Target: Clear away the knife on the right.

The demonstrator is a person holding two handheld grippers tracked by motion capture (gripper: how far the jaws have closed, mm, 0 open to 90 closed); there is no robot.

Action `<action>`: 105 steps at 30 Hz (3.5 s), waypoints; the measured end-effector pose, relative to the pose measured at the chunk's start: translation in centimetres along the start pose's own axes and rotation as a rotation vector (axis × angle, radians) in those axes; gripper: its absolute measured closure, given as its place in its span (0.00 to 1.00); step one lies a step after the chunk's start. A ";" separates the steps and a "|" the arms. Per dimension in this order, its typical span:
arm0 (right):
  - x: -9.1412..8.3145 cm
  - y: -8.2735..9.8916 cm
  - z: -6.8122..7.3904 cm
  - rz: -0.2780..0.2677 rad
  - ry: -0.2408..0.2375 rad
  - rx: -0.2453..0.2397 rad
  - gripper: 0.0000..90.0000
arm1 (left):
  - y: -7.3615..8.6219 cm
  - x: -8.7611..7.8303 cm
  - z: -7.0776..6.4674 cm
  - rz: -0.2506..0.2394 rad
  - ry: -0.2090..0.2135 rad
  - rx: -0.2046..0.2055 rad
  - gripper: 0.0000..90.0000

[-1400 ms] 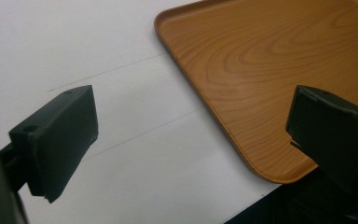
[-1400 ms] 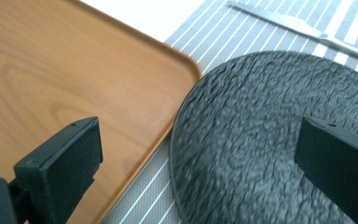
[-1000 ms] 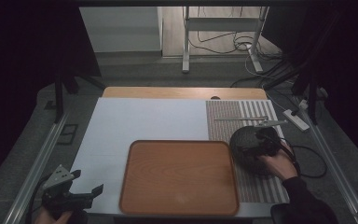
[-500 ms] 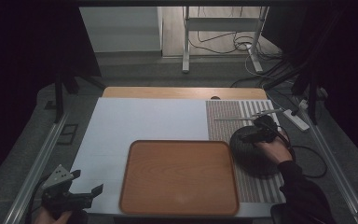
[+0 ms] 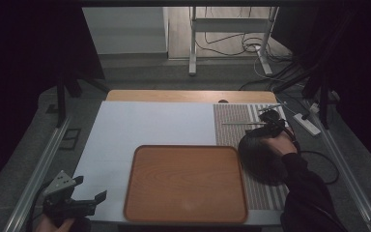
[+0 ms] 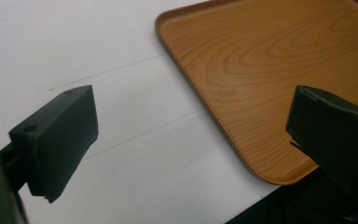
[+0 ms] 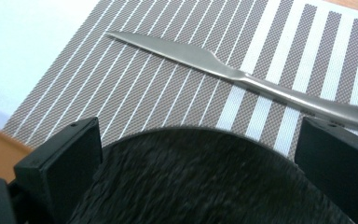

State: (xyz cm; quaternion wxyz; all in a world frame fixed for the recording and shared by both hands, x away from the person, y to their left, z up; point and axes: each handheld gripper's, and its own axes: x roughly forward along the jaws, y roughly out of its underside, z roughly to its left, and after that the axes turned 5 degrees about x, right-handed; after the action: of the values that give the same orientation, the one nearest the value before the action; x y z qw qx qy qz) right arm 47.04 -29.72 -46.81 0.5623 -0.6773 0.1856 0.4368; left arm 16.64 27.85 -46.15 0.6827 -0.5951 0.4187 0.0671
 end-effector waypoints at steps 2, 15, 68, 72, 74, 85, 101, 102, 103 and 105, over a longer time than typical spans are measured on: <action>0.4 -0.3 0.0 0.008 0.006 -0.006 0.02 | 0.0 0.0 0.0 0.000 0.000 0.000 0.04; 2.5 -1.8 -0.5 0.030 0.047 -0.035 0.13 | 0.0 0.0 0.0 0.000 -0.001 0.003 0.04; 3.4 -3.7 -8.0 0.230 -0.026 0.072 0.45 | -0.1 0.1 -0.1 0.007 -0.004 0.012 0.04; 3.7 -4.3 -6.9 0.226 -0.006 0.044 0.22 | -0.1 0.1 -0.1 0.008 -0.004 0.013 0.04; 4.1 -4.6 -6.2 0.237 0.022 0.034 0.04 | -0.1 0.1 -0.1 0.008 -0.004 0.013 0.04; 6.7 -4.0 -5.0 0.346 0.053 -0.016 0.14 | -0.1 0.1 -0.1 0.007 -0.004 0.015 0.04; 5.1 -3.8 -6.6 0.379 -0.055 -0.105 0.90 | 0.0 0.0 -0.1 0.008 -0.005 0.014 0.04; 5.0 -3.8 -6.7 0.379 -0.057 -0.109 0.90 | 0.0 0.0 -0.1 0.009 -0.005 0.014 0.04; 5.0 -3.8 -6.7 0.379 -0.057 -0.117 0.90 | 0.0 0.0 -0.1 0.009 -0.005 0.014 0.04; 4.9 -3.7 -6.8 0.375 -0.027 -0.138 0.90 | -0.1 0.1 -0.1 0.008 -0.005 0.014 0.04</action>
State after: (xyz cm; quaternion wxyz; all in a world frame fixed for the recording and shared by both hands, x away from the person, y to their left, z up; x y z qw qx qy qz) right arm 55.11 -33.75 -48.55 0.4259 -0.6617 0.2704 0.5546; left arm 16.64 27.70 -46.14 0.6875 -0.5884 0.4201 0.0684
